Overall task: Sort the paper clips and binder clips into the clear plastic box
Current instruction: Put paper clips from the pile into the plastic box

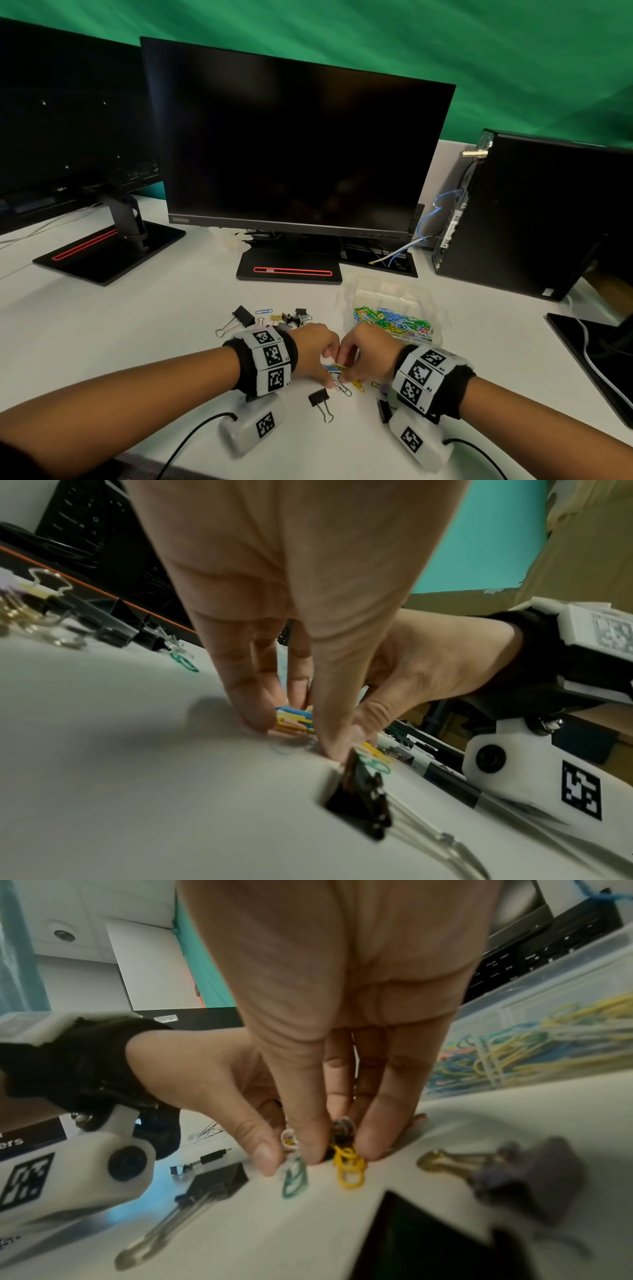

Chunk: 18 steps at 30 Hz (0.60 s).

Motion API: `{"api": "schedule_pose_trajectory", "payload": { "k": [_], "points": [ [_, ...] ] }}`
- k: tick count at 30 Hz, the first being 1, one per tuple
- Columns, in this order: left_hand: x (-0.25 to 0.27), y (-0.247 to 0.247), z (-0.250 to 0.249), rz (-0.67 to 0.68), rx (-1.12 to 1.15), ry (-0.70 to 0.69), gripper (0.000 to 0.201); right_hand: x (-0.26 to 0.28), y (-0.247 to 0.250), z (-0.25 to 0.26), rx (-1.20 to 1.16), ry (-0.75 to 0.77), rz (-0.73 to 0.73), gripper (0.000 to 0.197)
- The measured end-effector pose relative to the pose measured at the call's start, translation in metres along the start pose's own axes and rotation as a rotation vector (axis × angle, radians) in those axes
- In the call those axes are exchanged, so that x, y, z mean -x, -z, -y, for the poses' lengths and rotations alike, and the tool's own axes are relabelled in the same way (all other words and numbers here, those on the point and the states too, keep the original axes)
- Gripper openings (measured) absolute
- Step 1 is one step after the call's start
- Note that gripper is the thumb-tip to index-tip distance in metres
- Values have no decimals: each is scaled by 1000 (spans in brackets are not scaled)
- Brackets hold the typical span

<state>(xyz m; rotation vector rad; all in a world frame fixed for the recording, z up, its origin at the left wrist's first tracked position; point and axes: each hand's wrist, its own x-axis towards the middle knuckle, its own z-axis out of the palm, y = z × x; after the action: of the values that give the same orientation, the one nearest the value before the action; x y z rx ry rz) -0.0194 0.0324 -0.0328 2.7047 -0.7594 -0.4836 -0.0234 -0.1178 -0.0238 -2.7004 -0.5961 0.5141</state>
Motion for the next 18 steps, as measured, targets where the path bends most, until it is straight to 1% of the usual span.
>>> {"api": "schedule_pose_trajectory", "payload": {
  "k": [3, 7, 9, 12, 14, 16, 18],
  "points": [
    [-2, 0, -3, 5, 7, 4, 35, 0, 0, -1, -33, -4, 26, 17],
    [-3, -2, -5, 28, -9, 19, 24, 2, 2, -7, 14, 0, 26, 14],
    [-4, -2, -6, 40, -43, 29, 23, 3, 5, -11, 48, -5, 19, 15],
    [-5, -1, -7, 72, -88, 41, 24, 5, 13, -15, 21, -31, 28, 12],
    [-8, -1, -8, 103, -131, 53, 25, 8, 24, -17, -25, -64, -15, 9],
    [-10, 0, -9, 139, -167, 60, 26, 9, 40, -20, -44, -91, -105, 6],
    [-11, -1, -9, 163, -189, 60, 26, 8, 59, -27, -17, -99, -205, 12]
  ]
}}
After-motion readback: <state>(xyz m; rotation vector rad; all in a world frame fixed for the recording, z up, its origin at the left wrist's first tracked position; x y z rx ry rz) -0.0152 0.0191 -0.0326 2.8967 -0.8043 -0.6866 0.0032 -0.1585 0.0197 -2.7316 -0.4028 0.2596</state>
